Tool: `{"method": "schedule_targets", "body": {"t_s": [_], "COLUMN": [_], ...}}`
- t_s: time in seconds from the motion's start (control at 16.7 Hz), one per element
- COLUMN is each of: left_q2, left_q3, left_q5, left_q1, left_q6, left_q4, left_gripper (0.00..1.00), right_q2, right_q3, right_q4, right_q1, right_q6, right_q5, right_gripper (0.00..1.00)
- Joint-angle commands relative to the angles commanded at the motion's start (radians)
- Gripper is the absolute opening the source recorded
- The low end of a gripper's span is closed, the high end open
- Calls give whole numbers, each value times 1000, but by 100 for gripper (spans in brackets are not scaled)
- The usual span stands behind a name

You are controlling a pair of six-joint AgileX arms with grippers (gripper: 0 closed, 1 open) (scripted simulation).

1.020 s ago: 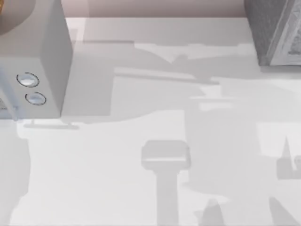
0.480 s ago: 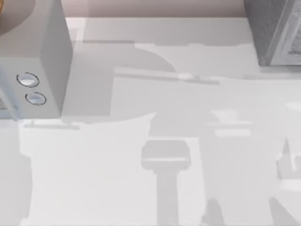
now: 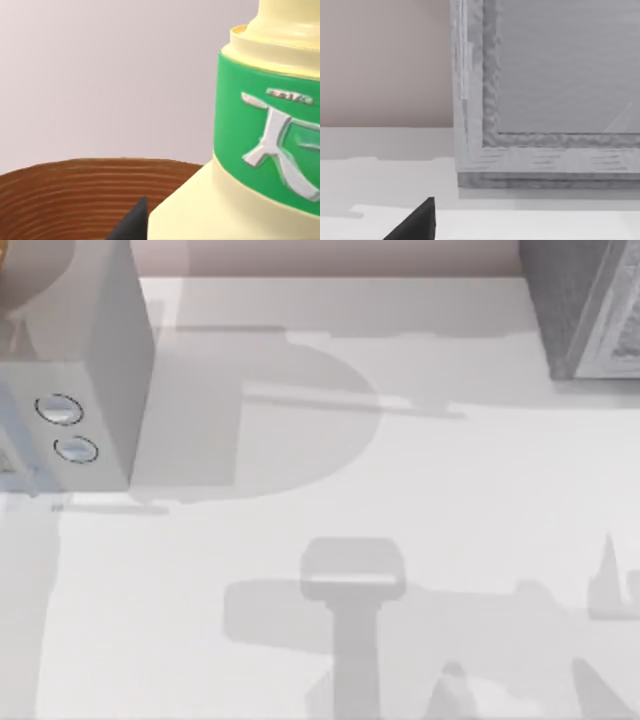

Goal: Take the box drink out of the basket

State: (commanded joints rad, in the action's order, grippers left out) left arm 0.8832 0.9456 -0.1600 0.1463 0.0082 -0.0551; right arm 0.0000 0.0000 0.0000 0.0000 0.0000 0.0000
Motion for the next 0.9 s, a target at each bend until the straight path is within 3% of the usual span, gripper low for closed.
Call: {"method": "schedule_targets", "body": {"t_s": [0.48, 0.66, 0.9], "left_q2": [-668, -823, -883], "left_q3": [-730, -886, -946], "left_q5": [114, 146, 160], "left_q1": [-105, -133, -146], "left_q6": [-6, -8, -8], "left_q4": [39, 50, 55], "left_gripper": [0, 0, 0], "right_q2": [0, 0, 0], "right_q3": [0, 0, 0], "right_q4": [0, 0, 0], "right_q1": [0, 0, 0], "right_q6": [0, 0, 0], "right_q5": [0, 0, 0], "right_gripper": [100, 100, 100]}}
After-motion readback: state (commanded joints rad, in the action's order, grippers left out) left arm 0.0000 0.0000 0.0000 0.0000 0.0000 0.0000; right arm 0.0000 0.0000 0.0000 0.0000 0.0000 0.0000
